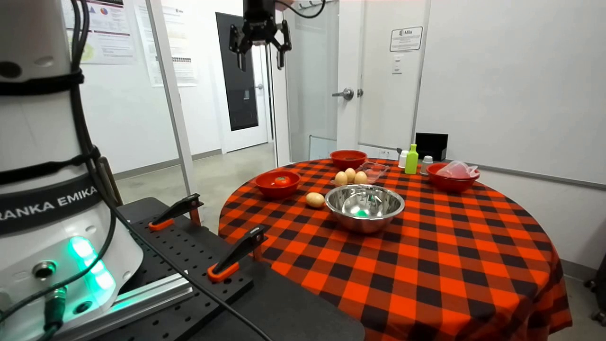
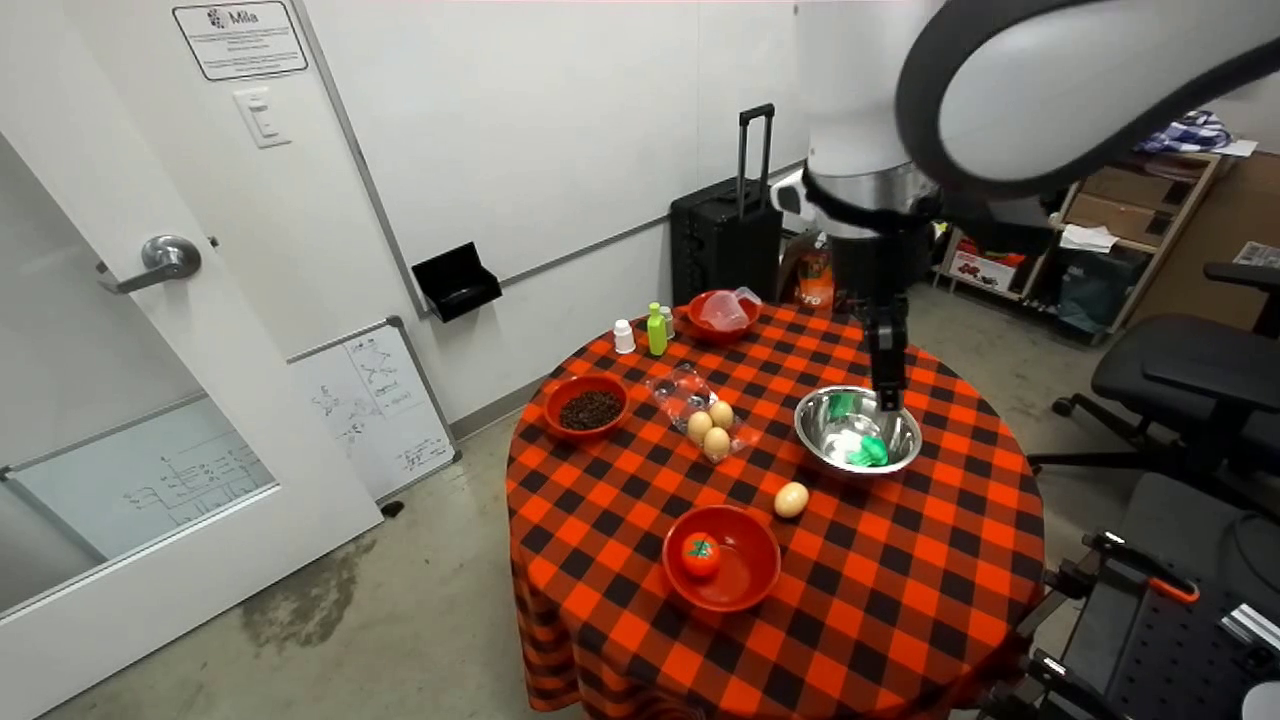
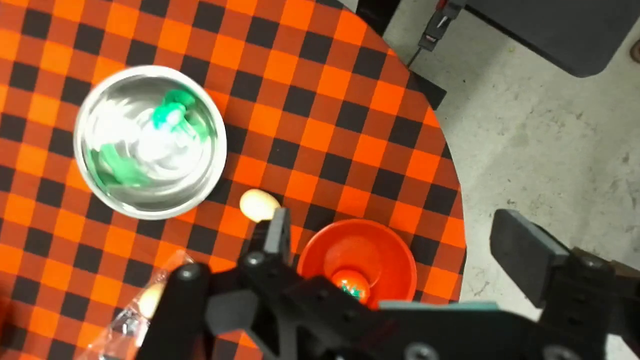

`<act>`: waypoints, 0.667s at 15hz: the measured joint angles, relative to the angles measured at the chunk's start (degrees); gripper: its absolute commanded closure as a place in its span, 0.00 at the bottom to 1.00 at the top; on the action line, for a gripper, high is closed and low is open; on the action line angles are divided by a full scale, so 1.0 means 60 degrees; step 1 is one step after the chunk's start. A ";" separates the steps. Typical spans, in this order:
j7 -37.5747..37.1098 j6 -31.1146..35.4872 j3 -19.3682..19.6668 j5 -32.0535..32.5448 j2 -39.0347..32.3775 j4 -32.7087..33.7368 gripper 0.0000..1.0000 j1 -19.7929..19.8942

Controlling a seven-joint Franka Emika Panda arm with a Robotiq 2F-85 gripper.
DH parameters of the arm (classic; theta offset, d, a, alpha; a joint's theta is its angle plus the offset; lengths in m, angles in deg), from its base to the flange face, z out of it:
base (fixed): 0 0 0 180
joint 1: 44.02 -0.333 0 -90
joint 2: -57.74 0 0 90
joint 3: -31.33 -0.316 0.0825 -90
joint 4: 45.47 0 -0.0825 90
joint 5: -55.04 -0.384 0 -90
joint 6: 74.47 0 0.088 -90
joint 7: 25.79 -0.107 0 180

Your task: Remove the tomato from the red bowl and put it on the table

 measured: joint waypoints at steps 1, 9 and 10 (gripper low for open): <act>0.0312 0.0311 -0.0004 0.0101 -0.0483 0.0183 0.00 -0.0059; 0.1847 0.1868 -0.0372 0.0138 -0.3438 0.1514 0.00 -0.0338; 0.1929 0.2067 -0.0440 0.0136 -0.3698 0.1611 0.00 -0.0348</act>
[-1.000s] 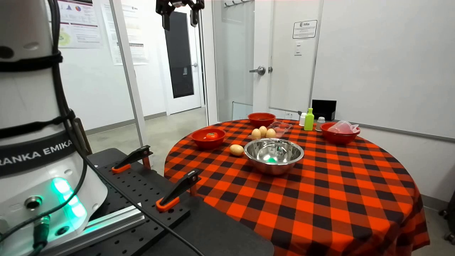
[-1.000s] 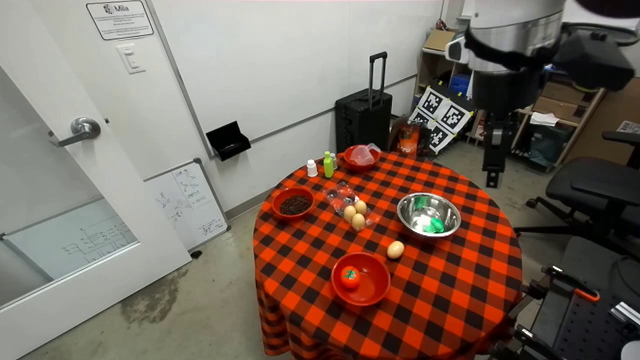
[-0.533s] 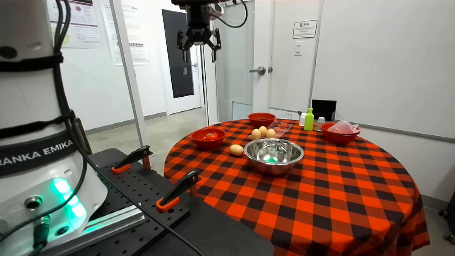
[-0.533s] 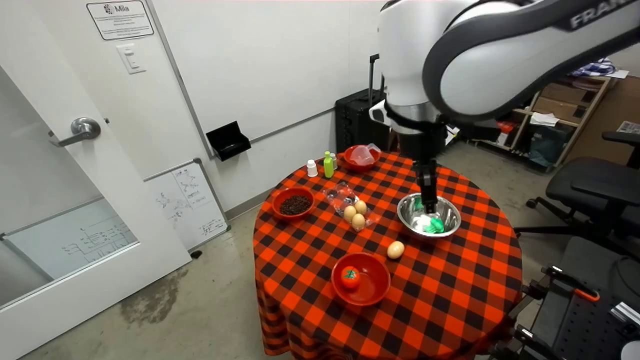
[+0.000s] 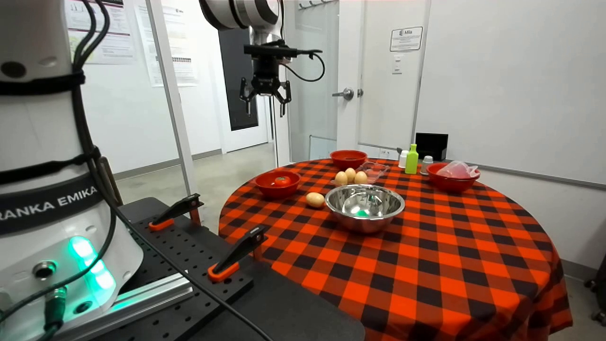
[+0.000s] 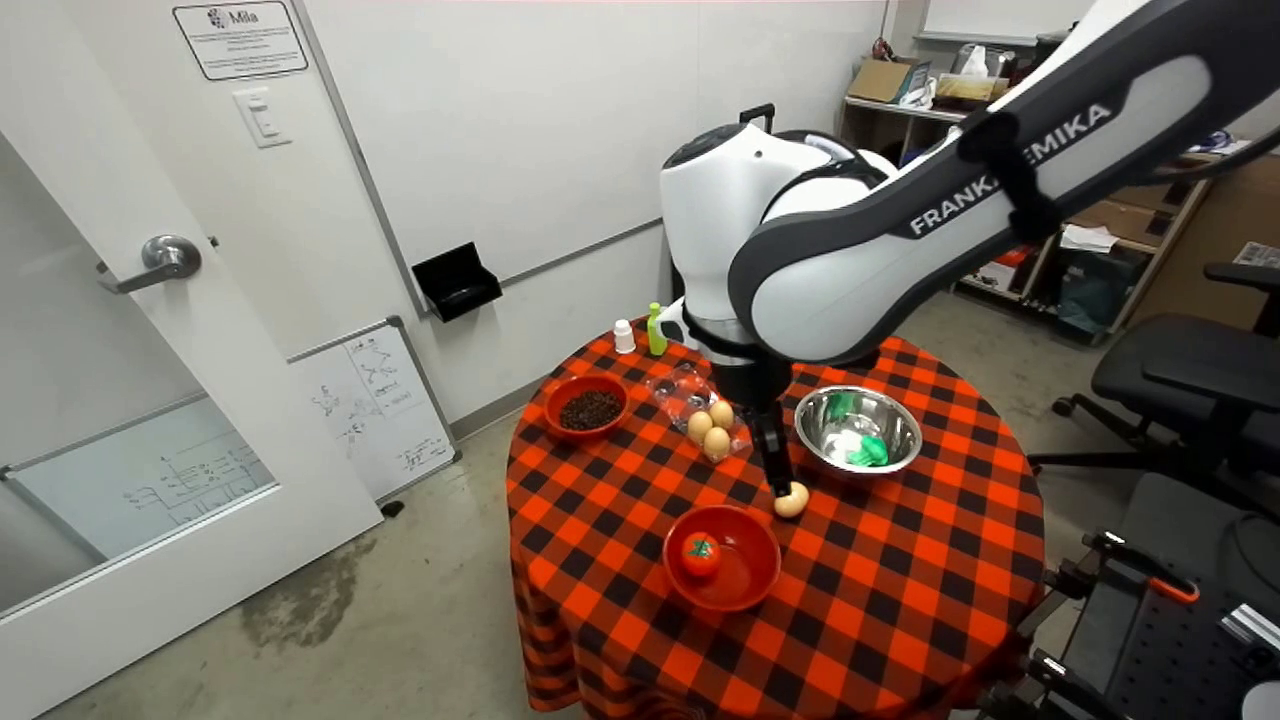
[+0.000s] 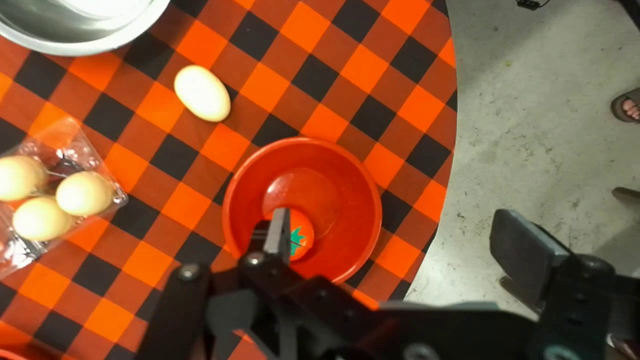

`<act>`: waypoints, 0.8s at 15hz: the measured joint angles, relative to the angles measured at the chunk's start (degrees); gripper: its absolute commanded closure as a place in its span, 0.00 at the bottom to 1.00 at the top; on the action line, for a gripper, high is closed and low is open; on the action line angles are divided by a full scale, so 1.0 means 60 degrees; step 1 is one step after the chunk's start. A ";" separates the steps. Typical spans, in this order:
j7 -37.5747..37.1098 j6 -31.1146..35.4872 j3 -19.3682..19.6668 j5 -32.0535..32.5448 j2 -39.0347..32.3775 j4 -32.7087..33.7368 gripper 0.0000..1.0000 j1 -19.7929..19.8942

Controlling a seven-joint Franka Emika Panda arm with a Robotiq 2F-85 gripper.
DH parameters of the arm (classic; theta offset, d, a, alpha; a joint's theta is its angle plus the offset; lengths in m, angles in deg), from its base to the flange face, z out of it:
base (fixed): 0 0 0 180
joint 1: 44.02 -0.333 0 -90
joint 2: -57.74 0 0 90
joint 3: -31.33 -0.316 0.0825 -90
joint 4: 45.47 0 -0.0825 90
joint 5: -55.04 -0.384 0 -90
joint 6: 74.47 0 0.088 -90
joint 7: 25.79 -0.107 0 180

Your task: Remove the tomato from the red bowl and put it on the table

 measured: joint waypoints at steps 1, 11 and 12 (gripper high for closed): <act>0.0086 0.0185 -0.0058 -0.0001 -0.0234 0.0077 0.00 -0.0009; 0.0245 0.0792 -0.0265 0.0446 -0.2569 0.1037 0.00 -0.0287; 0.0245 0.0791 -0.0260 0.0571 -0.2834 0.1210 0.00 -0.0315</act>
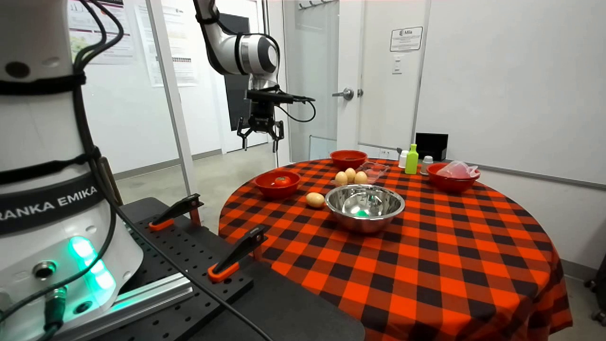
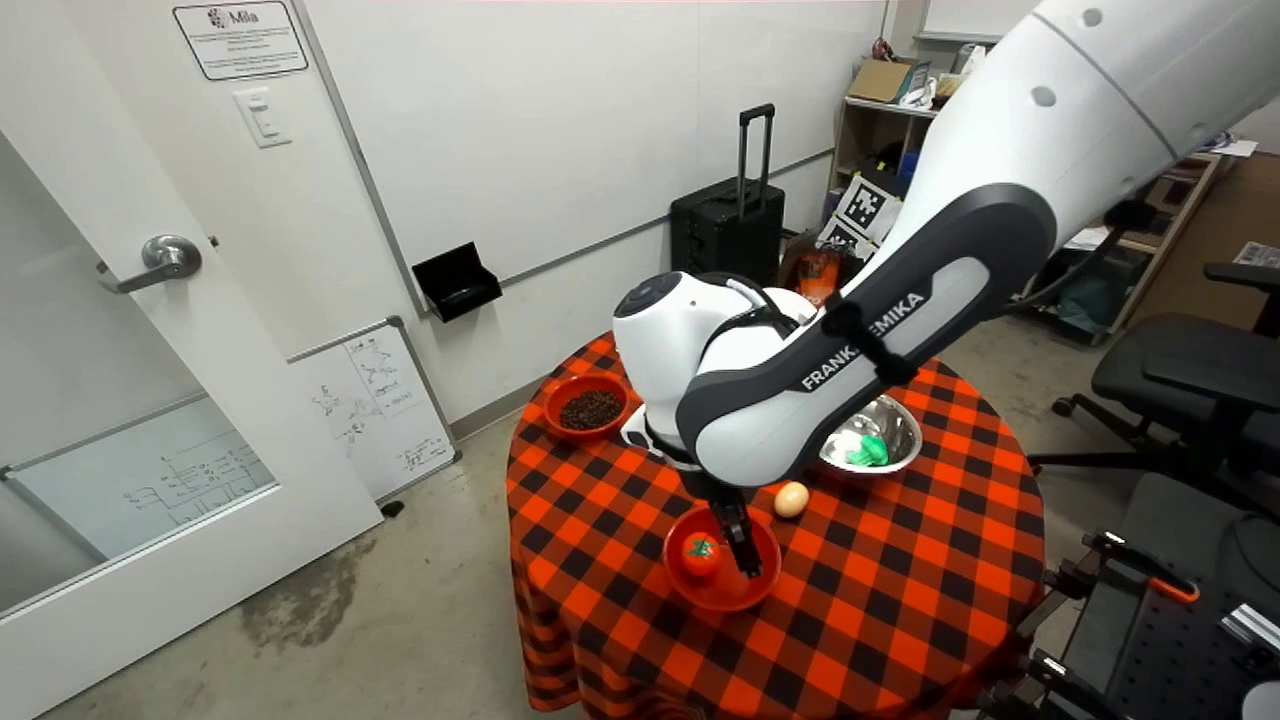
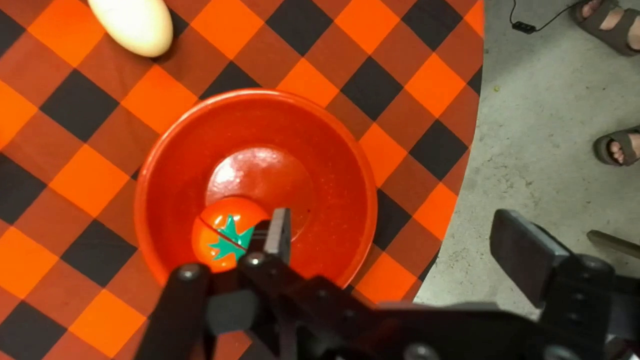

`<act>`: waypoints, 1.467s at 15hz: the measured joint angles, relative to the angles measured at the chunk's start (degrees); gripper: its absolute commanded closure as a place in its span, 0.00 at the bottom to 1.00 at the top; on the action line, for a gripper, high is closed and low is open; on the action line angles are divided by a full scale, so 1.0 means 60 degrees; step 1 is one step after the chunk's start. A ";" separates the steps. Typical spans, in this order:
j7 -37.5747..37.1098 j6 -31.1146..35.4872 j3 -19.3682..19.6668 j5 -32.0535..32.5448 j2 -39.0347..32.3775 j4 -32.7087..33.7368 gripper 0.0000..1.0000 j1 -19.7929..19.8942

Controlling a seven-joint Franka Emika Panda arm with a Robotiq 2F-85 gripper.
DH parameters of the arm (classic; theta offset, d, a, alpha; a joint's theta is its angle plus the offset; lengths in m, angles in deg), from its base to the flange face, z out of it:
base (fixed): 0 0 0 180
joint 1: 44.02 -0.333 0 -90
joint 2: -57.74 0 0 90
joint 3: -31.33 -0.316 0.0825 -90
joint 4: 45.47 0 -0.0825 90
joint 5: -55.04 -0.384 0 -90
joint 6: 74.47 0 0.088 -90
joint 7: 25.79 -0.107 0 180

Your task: Remove the tomato from the red bowl and put it on the table

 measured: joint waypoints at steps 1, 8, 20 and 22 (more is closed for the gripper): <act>0.0000 0.0000 0.0007 0.0115 -0.0278 0.0197 0.00 -0.0023; 0.0020 -0.0077 0.0158 0.0749 -0.2081 0.1796 0.00 -0.0123; 0.0574 -0.1290 0.0405 0.1116 -0.4184 0.4664 0.00 -0.0225; 0.0609 -0.1455 0.0404 0.1116 -0.4409 0.4978 0.00 -0.0285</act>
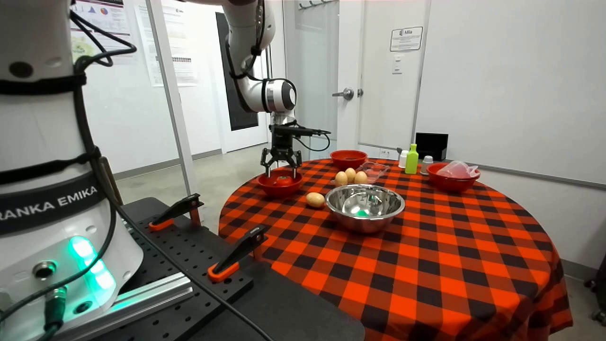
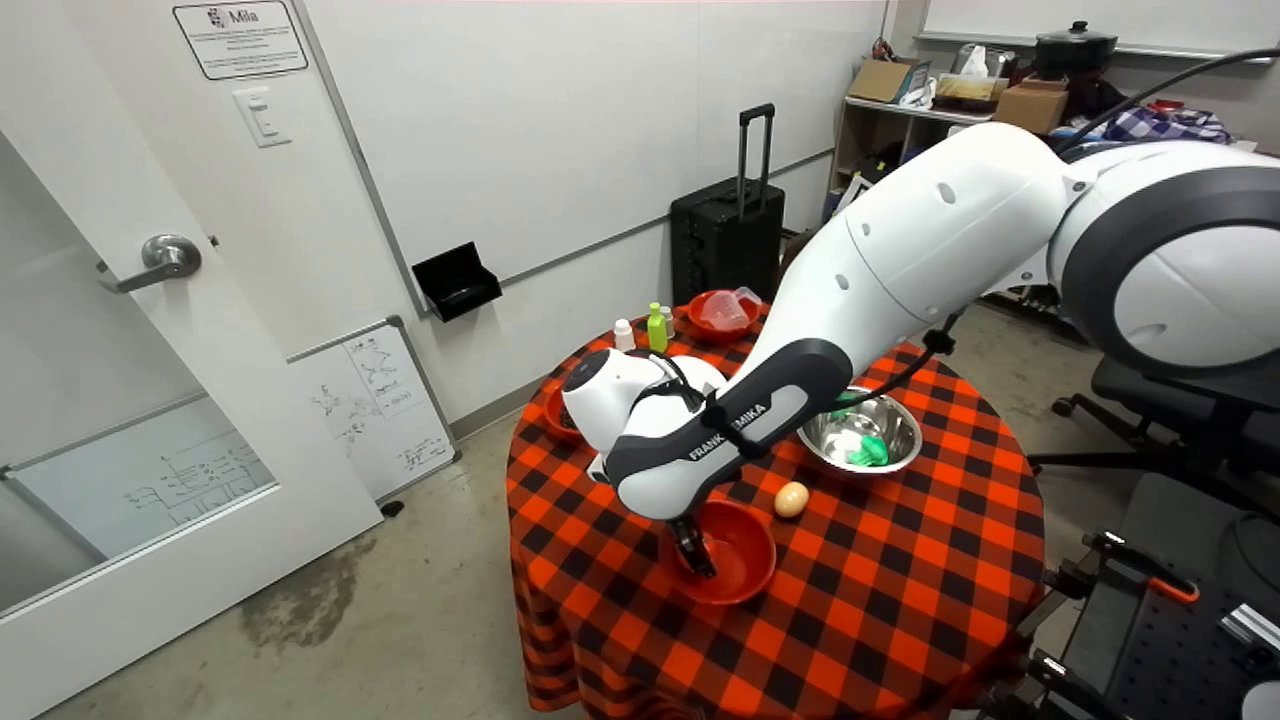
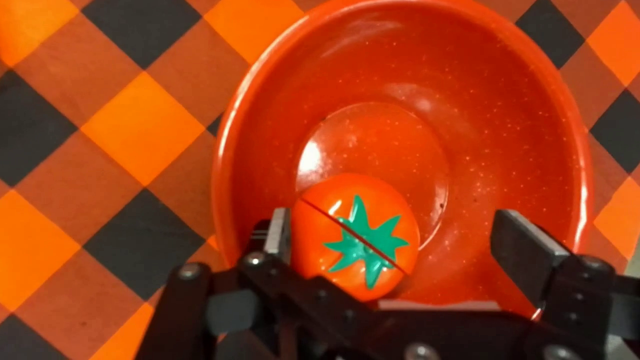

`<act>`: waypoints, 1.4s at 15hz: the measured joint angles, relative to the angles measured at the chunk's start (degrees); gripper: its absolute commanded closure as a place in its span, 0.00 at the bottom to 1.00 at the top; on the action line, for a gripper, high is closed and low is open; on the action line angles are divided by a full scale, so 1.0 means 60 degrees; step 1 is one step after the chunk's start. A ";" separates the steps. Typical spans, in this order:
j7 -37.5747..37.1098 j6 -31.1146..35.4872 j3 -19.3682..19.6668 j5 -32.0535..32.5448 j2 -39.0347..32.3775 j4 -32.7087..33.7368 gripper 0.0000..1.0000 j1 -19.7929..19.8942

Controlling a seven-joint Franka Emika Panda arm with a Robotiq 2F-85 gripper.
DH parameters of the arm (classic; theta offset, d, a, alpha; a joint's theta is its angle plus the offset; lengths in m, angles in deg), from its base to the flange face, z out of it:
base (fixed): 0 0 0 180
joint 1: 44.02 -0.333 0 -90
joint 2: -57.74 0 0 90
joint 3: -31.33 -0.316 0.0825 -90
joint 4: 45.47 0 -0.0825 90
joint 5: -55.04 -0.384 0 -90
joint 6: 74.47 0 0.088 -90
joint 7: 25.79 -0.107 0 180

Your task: Remove the tomato from the red bowl and put it on the table

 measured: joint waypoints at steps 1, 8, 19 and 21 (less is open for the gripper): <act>0.0000 -0.0057 0.0000 0.0000 -0.0098 0.0133 0.00 -0.0032; 0.0000 -0.0076 -0.0007 0.0000 -0.0407 0.0498 0.03 -0.0158; -0.0011 -0.0104 -0.0008 -0.0046 -0.0599 0.0582 0.62 -0.0132; -0.0022 -0.0110 -0.0008 -0.0051 -0.0599 0.0586 0.62 -0.0119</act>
